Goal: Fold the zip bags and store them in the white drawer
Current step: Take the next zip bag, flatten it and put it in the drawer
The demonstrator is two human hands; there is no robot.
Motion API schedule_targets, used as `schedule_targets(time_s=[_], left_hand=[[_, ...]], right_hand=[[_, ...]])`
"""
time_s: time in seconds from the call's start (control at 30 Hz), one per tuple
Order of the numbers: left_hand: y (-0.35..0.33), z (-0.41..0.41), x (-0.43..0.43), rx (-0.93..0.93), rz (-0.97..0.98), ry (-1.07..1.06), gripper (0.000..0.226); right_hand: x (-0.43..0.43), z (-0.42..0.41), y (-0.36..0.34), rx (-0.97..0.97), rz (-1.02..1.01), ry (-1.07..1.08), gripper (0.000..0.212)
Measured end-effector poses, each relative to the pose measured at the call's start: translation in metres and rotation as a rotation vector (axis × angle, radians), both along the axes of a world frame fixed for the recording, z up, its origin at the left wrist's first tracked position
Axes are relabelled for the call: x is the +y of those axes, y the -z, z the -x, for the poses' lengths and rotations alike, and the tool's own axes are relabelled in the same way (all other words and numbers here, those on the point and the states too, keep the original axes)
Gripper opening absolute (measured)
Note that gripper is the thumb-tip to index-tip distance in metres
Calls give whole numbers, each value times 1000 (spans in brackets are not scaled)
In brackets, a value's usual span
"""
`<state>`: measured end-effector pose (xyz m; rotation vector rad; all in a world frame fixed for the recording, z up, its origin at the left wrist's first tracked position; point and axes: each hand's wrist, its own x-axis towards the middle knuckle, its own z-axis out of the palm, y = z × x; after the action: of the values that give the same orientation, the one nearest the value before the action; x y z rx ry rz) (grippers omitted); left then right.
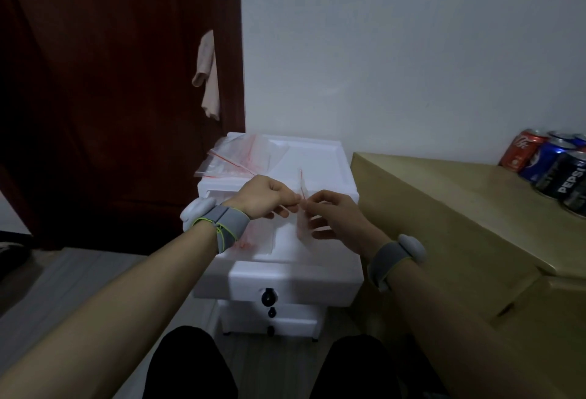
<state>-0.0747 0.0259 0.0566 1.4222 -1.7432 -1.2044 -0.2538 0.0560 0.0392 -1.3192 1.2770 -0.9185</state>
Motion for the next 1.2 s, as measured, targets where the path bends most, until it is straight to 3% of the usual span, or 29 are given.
schedule_targets(time_s=[0.4, 0.57, 0.87, 1.03, 1.2], left_hand=[[14, 6, 3, -39, -87, 63, 24], [11, 5, 3, 16, -123, 79, 12], [13, 12, 4, 204, -68, -87, 21], [19, 1, 2, 95, 46, -101, 21], [35, 4, 11, 137, -10, -22, 40]], right_hand=[[-4, -6, 10, 124, 66, 17, 10], [-6, -5, 13, 40, 32, 15, 9], [-20, 2, 14, -162, 4, 242, 13], [-22, 15, 16, 54, -24, 325, 19], [-18, 5, 6, -52, -79, 300, 22]])
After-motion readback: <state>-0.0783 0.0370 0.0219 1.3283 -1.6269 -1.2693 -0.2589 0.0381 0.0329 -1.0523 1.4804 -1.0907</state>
